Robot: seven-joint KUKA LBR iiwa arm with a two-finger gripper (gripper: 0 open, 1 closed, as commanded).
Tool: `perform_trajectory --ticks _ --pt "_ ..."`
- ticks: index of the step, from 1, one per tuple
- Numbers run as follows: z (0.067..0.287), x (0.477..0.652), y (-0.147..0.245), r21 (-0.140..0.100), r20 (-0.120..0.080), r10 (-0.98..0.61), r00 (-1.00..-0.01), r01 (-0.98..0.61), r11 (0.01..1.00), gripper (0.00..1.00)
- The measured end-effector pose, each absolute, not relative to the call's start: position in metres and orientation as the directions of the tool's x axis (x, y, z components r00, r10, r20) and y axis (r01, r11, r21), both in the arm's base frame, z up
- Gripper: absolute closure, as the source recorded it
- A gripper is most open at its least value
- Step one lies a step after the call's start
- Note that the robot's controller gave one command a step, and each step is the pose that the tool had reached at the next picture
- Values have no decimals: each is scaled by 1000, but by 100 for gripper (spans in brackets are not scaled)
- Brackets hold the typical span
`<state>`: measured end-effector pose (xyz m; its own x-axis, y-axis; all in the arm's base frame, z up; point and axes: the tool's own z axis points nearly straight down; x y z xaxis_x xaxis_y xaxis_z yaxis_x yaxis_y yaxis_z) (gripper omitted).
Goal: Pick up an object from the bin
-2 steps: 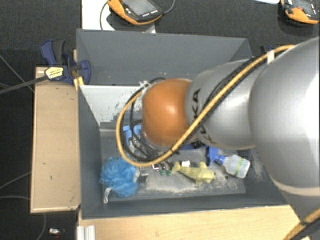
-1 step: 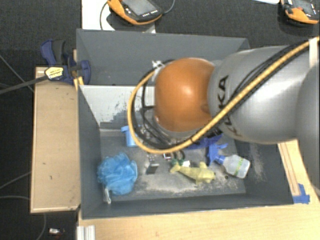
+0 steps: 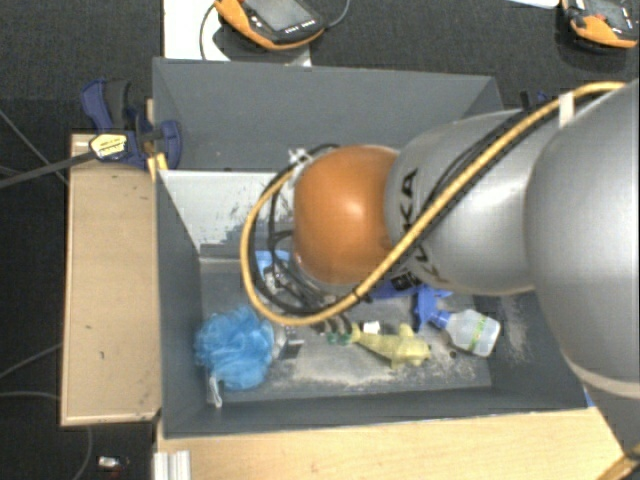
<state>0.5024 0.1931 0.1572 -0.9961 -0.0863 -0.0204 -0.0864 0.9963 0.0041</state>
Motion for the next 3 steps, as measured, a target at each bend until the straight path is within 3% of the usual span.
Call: perform_trajectory --ticks 1,2,3 --pt "127 487 183 9 -27 16 -999 16 1000 0" --pt "71 478 209 6 -21 -49 -999 -50 999 0" --pt "72 484 193 3 -34 -228 -973 -229 973 0"
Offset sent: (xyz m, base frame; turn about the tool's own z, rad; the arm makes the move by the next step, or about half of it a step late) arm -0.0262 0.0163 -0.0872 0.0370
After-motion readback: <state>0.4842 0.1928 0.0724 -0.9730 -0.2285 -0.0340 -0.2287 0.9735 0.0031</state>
